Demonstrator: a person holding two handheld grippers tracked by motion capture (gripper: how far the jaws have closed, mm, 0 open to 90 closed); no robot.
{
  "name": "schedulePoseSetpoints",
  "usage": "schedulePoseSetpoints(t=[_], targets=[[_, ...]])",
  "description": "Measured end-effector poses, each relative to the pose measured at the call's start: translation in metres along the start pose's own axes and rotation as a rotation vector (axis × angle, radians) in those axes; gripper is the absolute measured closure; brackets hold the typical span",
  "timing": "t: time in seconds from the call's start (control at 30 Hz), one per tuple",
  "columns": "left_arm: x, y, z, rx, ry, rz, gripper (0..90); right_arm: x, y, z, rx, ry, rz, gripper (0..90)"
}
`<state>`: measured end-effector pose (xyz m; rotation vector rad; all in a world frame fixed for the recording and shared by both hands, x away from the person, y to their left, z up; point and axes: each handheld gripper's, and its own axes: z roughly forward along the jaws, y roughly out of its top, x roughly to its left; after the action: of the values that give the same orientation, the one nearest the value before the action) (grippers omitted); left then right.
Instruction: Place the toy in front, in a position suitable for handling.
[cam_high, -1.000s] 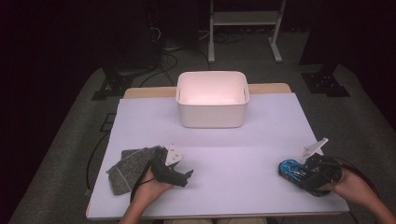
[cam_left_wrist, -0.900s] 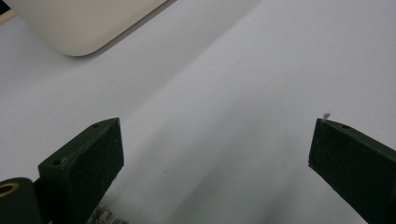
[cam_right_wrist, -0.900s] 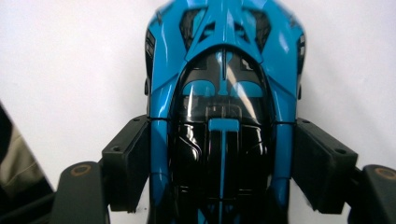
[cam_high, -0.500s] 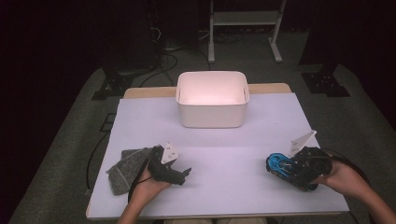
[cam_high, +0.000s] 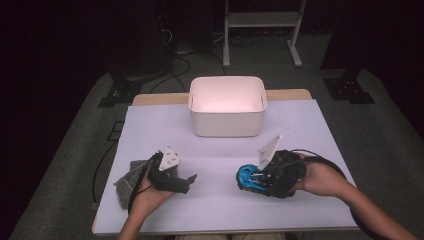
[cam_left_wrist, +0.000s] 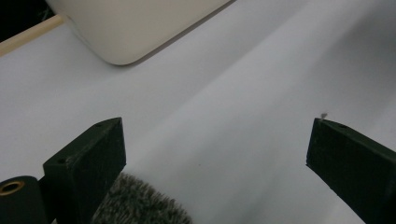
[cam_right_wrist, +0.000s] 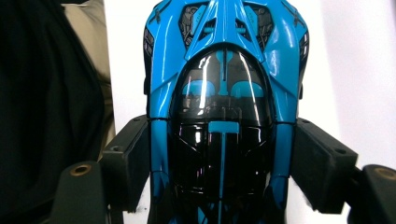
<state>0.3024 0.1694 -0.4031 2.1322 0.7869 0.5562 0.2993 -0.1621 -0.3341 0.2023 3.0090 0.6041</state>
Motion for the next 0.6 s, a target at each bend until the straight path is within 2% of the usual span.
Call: schedulePoseSetpoints(t=[0.07,0.1,0.13,0.3,0.4,0.6], targets=[[0.007,-0.001,-0.007,0.001,0.003,-0.005,4.1,0.001,0.014,0.012,0.006,0.017,-0.031,27.0],[0.007,-0.001,-0.007,0.001,0.003,-0.005,4.1,0.001,0.014,0.012,0.006,0.017,-0.031,27.0],[0.009,-0.001,-0.009,0.005,0.007,-0.006,4.1,0.003,0.028,0.026,0.019,0.039,-0.061,27.0],[0.022,-0.006,-0.018,0.015,0.008,-0.023,4.2,0.008,0.050,0.057,0.070,0.068,-0.126,26.9],[0.028,-0.011,-0.022,0.036,0.003,-0.020,4.2,0.009,0.056,0.075,0.098,0.080,-0.140,26.9],[0.034,-0.017,-0.024,0.065,-0.017,-0.015,4.8,0.010,0.053,0.107,0.148,0.088,-0.155,26.8]])
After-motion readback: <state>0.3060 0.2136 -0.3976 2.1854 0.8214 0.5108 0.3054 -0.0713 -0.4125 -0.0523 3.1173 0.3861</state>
